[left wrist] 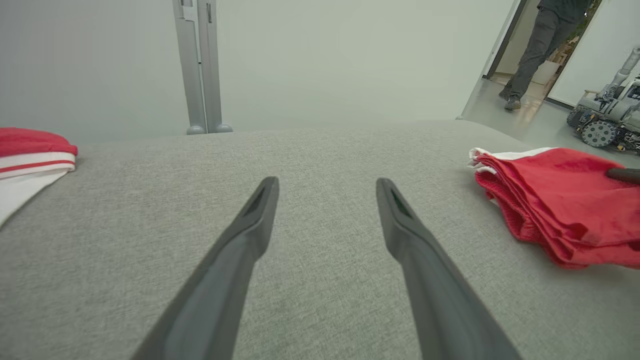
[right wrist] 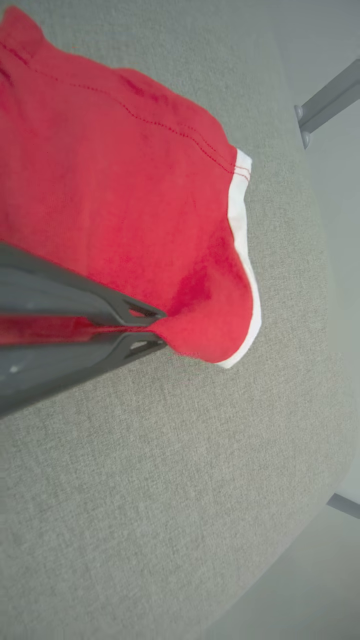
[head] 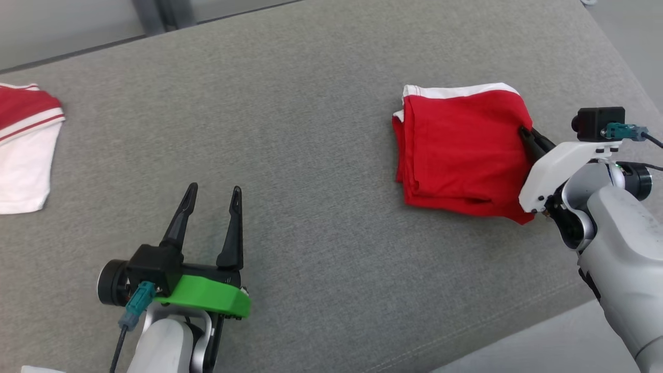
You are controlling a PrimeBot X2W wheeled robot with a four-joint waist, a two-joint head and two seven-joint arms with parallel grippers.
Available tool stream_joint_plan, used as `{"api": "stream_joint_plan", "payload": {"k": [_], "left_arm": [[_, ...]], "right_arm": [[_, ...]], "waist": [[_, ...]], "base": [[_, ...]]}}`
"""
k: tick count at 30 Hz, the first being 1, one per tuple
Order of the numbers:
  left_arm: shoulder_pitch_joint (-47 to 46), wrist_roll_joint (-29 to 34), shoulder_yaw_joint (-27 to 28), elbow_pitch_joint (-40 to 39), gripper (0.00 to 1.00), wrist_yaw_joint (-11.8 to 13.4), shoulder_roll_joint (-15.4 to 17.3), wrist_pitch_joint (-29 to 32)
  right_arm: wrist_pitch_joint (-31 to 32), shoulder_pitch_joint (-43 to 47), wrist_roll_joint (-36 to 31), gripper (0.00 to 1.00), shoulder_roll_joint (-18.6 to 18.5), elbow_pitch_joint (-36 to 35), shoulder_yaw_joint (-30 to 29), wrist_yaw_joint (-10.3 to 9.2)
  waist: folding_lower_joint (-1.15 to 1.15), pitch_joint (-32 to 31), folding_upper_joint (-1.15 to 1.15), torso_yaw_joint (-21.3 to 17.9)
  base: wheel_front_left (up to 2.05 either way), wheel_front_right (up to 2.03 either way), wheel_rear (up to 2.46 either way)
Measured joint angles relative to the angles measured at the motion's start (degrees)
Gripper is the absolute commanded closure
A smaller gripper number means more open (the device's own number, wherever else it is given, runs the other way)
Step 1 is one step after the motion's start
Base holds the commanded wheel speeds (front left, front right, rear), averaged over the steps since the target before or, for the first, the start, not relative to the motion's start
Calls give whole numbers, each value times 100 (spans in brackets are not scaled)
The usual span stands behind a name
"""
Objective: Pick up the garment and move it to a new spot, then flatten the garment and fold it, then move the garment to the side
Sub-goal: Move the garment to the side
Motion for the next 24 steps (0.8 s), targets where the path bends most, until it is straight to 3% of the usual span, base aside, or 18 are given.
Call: {"api": "stream_joint_plan", "payload": {"k": [9, 15, 24], "left_arm": [[-134, 0, -24, -12, 0, -14, 42, 0], [-194, 0, -4, -191, 0, 34, 82, 0], [-248, 49, -76, -519, 0, 86, 155, 13]], "right_arm": [[-445, -620, -288, 100, 88, 560, 221, 0], [-660, -1305, -599, 100, -137, 1074, 243, 0], [-832, -2216, -1109, 100, -868, 2016, 29, 2]], "waist": [[0, 426, 0, -273], [0, 559, 0, 11], [0, 832, 0, 570]], "base": [[0, 0, 0], [0, 0, 0], [0, 0, 0]]}}
